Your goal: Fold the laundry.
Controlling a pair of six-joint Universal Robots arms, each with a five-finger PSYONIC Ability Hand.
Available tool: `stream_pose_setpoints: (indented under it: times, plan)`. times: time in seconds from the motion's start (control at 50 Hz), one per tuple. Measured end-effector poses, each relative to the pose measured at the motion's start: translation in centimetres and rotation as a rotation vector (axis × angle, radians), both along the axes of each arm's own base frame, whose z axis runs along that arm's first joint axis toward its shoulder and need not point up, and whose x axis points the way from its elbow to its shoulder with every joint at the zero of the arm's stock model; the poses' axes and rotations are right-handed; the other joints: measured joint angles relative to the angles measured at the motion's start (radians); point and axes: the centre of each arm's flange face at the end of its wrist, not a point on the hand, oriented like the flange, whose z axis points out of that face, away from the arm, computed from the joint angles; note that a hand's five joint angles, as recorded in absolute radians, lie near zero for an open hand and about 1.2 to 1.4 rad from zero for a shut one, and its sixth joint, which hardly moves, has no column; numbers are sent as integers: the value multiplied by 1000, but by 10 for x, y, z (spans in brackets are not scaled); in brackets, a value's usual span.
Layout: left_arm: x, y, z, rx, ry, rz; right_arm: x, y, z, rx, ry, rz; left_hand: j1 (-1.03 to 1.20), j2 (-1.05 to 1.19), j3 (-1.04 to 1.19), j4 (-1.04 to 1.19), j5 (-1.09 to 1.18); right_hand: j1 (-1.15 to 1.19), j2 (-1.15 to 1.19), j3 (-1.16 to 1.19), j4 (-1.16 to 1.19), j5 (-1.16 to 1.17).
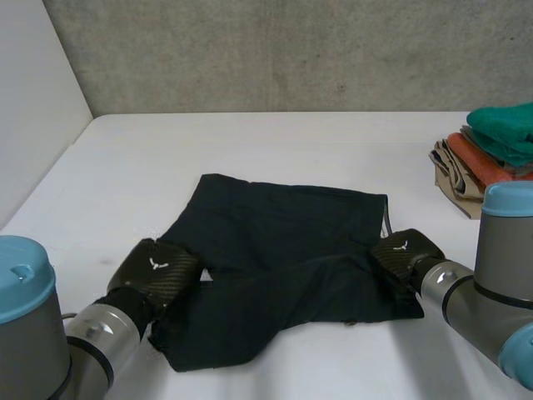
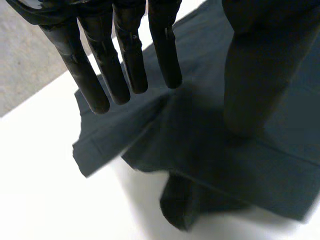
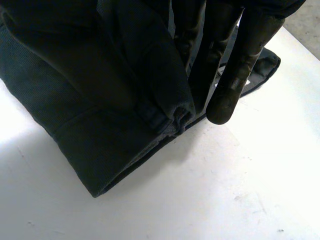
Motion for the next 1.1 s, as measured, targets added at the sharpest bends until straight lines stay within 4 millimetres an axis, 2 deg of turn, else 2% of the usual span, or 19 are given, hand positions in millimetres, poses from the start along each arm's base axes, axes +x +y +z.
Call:
stream_pose_setpoints:
  times: [0.12,0.3,0.34,0.38,0.44,0.5,0.56,0.66,0.7,0.76,0.82,0.92,0.98,1.1]
  plan:
    - [-2,-4,4,-16,10,2,1,0,0,-1,-1,2,-3,-2,-1,-2,-2,0,0,0,0,0]
    - [-6,-13,-17,36,-21,4,1,0,0,-6,-2,3,6,8,9,7,8,0,0,0,0,0]
    - [-7,-14,-23,52,-30,3,1,0,0,-7,-2,2,160,149,150,145,143,0,0,0,0,0]
    - [-8,-15,-25,58,-34,2,0,0,0,-8,-1,1,213,212,205,199,195,0,0,0,0,0]
    - [-9,-16,-25,54,-33,2,0,0,4,-18,-2,-1,521,531,523,523,512,0,0,0,0,0]
    - [-9,-16,-23,47,-30,2,-1,0,7,-27,-3,-3,521,567,561,563,530,0,0,0,0,-1]
    - [-10,-16,-12,15,-15,2,-2,3,18,-53,-2,-1,521,574,566,571,530,0,0,0,0,0]
    - [-5,-9,26,-70,29,-2,-9,16,47,-97,34,27,521,574,566,571,530,0,0,0,0,1]
    - [0,0,47,-98,44,-6,-14,28,64,-112,79,58,521,574,566,571,530,0,0,0,0,1]
    - [7,12,63,-88,39,-16,-20,44,82,-123,144,102,521,575,568,571,530,0,0,0,0,1]
    - [13,26,74,-46,19,-34,-27,58,103,-143,207,141,521,575,568,572,530,0,0,0,0,1]
    - [19,38,90,-3,-11,-63,-35,70,132,-203,249,160,521,576,568,575,530,0,0,0,0,1]
    - [19,38,100,-21,-23,-74,-37,72,144,-238,248,162,521,576,568,575,530,0,0,0,0,1]
    - [18,28,111,-87,-52,-82,-35,73,149,-258,221,180,521,576,568,575,530,0,0,0,0,1]
